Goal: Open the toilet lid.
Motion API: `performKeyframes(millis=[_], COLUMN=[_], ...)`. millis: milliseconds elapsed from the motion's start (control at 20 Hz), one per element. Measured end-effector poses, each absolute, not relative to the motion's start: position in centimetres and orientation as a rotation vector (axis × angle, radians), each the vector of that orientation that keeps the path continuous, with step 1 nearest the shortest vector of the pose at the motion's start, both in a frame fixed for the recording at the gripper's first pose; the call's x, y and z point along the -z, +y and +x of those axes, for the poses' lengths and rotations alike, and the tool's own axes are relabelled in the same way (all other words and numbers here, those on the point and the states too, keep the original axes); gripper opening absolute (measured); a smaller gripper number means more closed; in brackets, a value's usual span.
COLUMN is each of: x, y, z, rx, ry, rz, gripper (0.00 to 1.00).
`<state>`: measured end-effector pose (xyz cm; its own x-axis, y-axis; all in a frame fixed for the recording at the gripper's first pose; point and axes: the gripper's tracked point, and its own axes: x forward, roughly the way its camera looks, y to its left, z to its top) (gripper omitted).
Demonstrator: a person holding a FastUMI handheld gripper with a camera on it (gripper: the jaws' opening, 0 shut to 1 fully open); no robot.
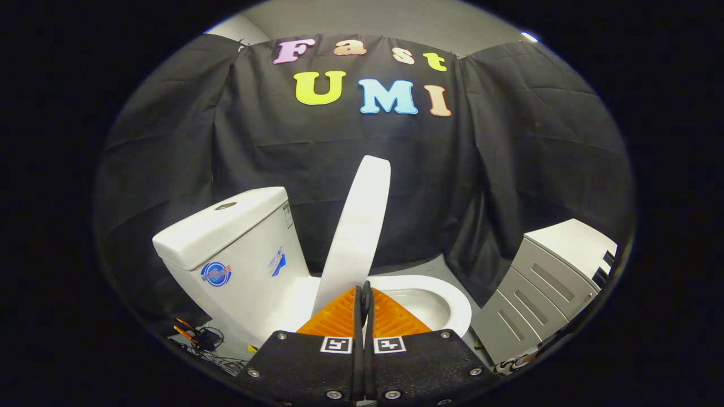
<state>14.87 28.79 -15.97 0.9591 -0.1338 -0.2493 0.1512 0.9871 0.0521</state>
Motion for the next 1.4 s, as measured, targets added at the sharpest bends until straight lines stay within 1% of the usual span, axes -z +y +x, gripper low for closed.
performKeyframes(millis=[950, 1400], x=[13.5, 13.7], y=[37.4, 41.8], z=[16.9, 17.7], rx=[-0.007, -0.091], ry=[0.221, 0.213], rz=[-0.06, -0.153], gripper=[0.0, 0.0])
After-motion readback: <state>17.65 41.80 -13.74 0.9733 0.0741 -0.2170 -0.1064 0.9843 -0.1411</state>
